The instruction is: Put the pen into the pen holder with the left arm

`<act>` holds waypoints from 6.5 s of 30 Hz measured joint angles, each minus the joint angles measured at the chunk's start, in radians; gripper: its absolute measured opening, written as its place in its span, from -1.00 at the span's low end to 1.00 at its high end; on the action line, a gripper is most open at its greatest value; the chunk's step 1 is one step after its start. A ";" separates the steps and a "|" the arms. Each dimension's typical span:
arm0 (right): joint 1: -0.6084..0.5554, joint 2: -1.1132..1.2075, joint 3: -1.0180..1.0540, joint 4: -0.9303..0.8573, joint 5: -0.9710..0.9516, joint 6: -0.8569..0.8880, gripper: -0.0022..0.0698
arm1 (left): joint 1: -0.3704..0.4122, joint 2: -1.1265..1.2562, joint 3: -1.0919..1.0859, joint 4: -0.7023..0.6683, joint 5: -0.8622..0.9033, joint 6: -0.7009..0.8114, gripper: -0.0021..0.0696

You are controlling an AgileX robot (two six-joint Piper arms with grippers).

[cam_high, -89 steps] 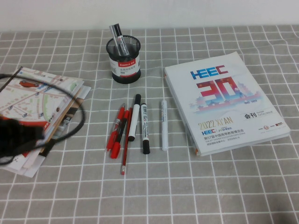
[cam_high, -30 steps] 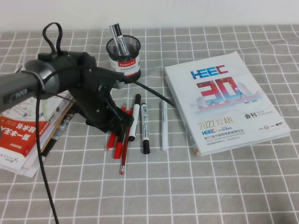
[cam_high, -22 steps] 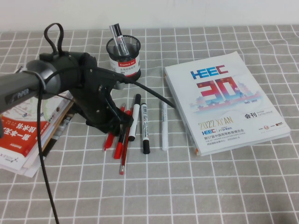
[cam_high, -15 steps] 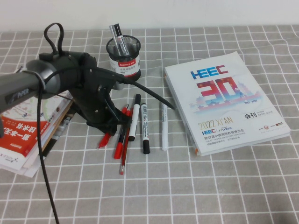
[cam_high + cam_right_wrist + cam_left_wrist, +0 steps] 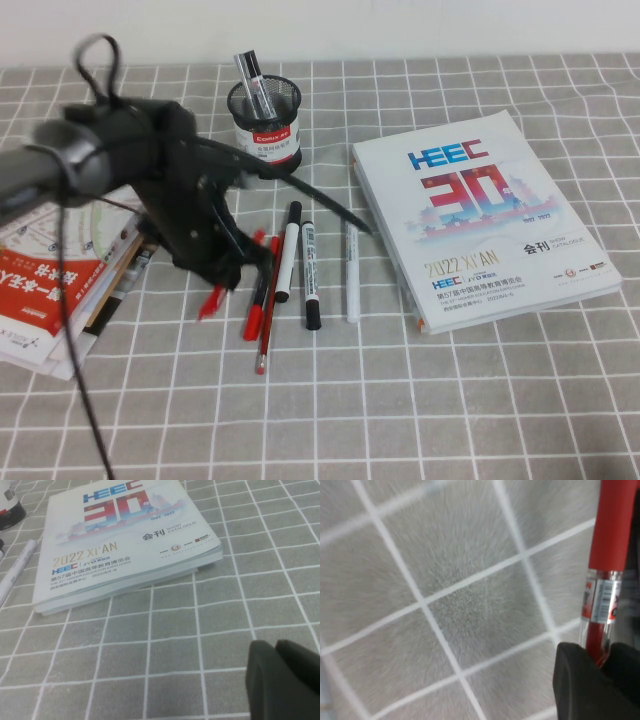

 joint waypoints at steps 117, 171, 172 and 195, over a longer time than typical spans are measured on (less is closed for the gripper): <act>0.000 0.000 0.000 0.026 0.003 0.000 -0.98 | 0.108 0.231 0.015 0.311 -1.613 -0.462 -0.20; 0.000 0.000 0.000 0.026 0.003 0.000 -0.98 | 0.130 -1.716 1.223 0.351 -0.681 -0.553 -0.94; 0.000 0.000 0.000 0.026 0.003 0.000 -0.98 | 0.142 -1.723 1.254 0.287 -0.711 -0.501 -0.94; 0.000 0.000 0.000 0.026 0.003 0.000 -0.98 | 0.307 -1.994 1.506 0.033 -0.606 -0.143 -0.94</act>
